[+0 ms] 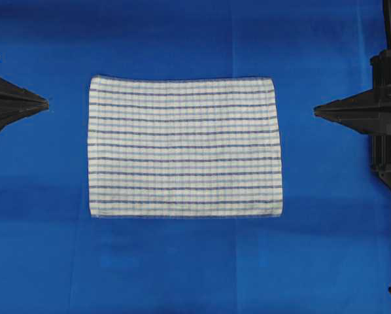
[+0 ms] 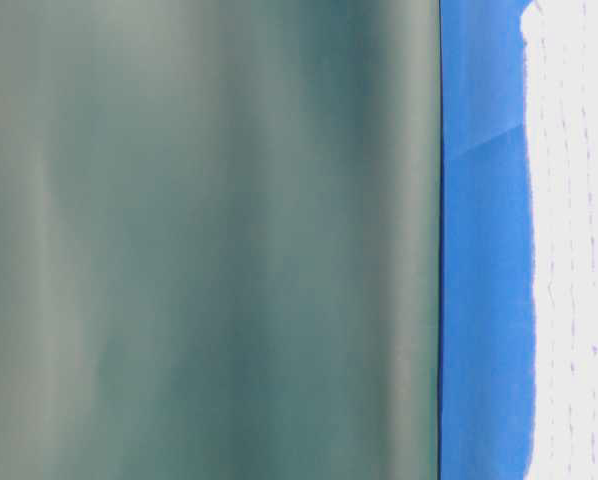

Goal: Fold the blue towel.
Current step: 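Move both grippers to the towel's top corners and grasp them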

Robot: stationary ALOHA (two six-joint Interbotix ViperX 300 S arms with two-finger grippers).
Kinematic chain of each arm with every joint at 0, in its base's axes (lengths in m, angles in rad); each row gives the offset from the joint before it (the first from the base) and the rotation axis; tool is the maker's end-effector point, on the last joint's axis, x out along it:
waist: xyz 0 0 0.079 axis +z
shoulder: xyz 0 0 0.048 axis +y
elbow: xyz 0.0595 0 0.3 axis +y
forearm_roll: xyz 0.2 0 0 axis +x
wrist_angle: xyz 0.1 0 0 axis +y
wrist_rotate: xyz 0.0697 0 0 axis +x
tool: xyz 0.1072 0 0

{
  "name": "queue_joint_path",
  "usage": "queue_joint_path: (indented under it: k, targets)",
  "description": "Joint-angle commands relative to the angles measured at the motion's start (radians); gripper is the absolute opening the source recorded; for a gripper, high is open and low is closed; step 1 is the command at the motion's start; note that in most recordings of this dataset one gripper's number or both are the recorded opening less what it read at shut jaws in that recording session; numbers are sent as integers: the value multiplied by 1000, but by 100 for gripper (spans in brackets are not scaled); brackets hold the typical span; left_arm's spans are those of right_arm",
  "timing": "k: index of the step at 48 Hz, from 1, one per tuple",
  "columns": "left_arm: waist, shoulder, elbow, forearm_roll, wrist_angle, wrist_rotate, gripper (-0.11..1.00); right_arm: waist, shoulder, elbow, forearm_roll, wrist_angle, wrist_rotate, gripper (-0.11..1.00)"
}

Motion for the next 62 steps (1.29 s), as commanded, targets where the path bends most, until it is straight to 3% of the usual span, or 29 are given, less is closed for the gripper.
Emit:
queue_joint_path:
  k: [1, 11, 27, 31, 37, 43, 47, 62]
  targets:
    - [9, 20, -15, -43, -2, -3, 0, -11, 23, -25, 2, 2, 3, 0]
    - [58, 94, -12, -43, -3, 8, 0, -112, 109, -49, 31, 104, 6, 0]
    - [242, 331, -5, -43, -6, 8, 1, -296, 327, -48, 64, 110, 6, 1]
    - [279, 396, 0, -43, -17, 8, 2, -330, 399, -46, 69, 98, 6, 7]
    - [322, 505, 0, -43, -55, 8, 21, -373, 522, -51, 87, 51, 6, 31]
    - [357, 600, 5, -43, -101, 6, 56, -407, 627, -58, 104, -5, 6, 61]
    - [376, 666, 8, -43, -138, 8, 72, -426, 696, -60, 110, -43, 6, 73]
    - [426, 914, 6, -43, -276, 6, 68, -449, 905, -55, 153, -176, 6, 71]
